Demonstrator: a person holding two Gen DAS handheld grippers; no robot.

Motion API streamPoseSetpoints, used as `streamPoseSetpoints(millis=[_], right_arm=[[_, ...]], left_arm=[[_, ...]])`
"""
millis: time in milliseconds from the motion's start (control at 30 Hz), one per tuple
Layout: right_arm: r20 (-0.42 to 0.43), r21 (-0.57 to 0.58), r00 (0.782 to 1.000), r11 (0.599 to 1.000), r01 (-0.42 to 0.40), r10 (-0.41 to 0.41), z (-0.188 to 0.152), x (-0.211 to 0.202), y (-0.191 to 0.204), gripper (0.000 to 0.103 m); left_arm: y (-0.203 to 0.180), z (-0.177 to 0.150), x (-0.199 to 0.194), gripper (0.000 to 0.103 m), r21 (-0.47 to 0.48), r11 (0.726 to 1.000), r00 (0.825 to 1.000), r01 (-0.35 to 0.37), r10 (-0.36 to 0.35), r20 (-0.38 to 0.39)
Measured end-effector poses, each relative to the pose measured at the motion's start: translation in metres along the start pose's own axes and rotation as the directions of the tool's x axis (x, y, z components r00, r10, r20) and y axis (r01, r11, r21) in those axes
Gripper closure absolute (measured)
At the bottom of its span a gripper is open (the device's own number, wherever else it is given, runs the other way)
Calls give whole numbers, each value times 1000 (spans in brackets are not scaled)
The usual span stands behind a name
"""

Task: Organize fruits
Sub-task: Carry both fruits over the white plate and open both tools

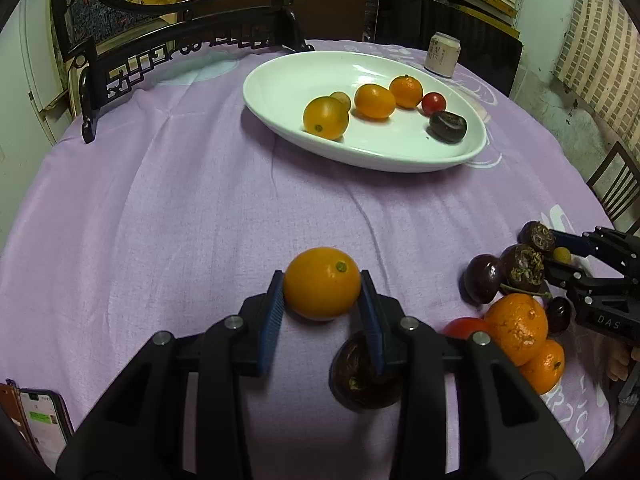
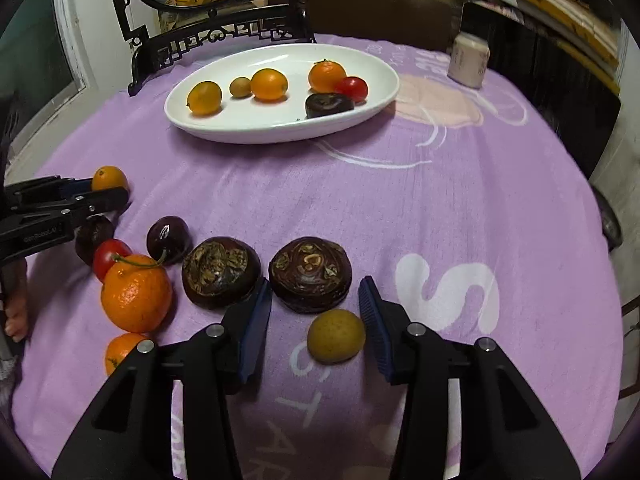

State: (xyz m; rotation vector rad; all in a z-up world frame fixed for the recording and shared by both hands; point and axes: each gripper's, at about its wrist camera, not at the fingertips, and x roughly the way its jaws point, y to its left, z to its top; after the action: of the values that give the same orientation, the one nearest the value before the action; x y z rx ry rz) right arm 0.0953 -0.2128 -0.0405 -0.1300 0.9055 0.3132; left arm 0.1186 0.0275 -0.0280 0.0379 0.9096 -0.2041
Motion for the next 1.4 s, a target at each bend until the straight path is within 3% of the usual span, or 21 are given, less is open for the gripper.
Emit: streamPoseSetpoints(millis=[267,533,700,833,1067,1100,1200,1300,1400], right_arm=[[18,5,1000,1000,-5,5,4,3,-1,62],[62,60,998,998,-35,32,7,-8,-10,62],[133,128,987,986,-111,94,23,-25,-20,62],[163,131,979,981,-143,121,60,-29,-16,62],[122,48,981,986,-157,151,111,12,24,62],[119,45,982,987,-152,145,113,16,25,61],[118,39,986,991,-126,121,113,24,23,49],[156,53,982,992,-115,105,109,17,10,47],[155,110,977,981,-162,144,109,15,-4,47]], left_arm=[[-4,-2,1,65,22,1000,1000,-14,14,8],[2,5,-8,66,-10,1000,999,21,-21,31],[6,36,-20,66,-36,999,996,38,-35,79],[7,76,-16,66,-53,997,992,56,-50,112],[-10,114,16,66,-48,994,991,96,-90,100],[-13,114,20,64,-45,994,991,101,-96,96],[-18,112,29,46,-29,994,991,102,-99,91],[-10,110,27,46,-43,993,990,114,-110,93],[-1,108,21,46,-82,987,987,136,-127,101]])
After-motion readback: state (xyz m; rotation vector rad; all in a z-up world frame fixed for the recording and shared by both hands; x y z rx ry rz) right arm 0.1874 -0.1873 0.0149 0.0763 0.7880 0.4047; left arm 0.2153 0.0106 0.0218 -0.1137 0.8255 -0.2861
